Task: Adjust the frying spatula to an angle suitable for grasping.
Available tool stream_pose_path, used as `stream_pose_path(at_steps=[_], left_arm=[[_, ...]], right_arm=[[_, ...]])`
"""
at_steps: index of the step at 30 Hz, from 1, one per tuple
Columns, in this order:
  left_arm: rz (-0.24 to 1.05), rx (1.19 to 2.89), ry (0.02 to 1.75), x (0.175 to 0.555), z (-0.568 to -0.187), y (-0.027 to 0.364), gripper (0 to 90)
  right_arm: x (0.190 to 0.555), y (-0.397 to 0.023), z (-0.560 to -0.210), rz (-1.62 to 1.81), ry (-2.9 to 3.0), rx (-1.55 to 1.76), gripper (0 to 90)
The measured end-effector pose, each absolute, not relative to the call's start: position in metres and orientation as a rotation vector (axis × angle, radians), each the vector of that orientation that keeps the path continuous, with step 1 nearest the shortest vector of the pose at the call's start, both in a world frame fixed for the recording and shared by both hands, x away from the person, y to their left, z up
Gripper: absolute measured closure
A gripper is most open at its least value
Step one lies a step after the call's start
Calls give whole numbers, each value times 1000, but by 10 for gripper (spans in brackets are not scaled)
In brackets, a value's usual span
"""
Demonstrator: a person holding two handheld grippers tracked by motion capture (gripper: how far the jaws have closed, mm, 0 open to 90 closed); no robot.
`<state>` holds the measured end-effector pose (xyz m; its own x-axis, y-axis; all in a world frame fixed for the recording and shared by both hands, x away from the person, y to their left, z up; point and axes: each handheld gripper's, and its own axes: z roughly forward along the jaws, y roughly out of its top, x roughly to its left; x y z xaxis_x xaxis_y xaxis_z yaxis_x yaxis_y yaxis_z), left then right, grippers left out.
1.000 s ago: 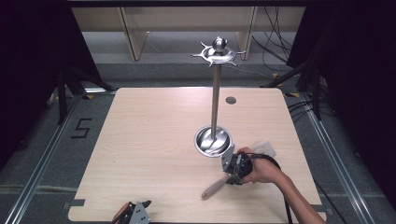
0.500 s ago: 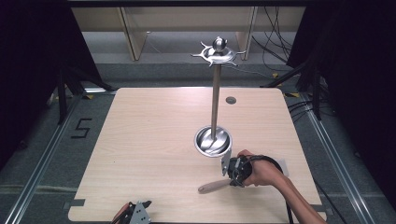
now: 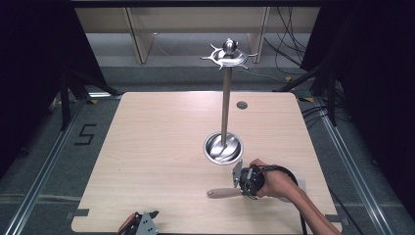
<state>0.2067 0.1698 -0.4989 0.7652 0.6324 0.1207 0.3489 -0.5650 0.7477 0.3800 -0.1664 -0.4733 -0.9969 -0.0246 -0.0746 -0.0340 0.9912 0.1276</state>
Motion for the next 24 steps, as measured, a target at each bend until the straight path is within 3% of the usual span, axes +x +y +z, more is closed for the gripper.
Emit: stream_pose_path(at_steps=[24], left_arm=[[468,2183,765,206,-501,168,158]], right_arm=[[383,-230,-418,808,2745,330,769]])
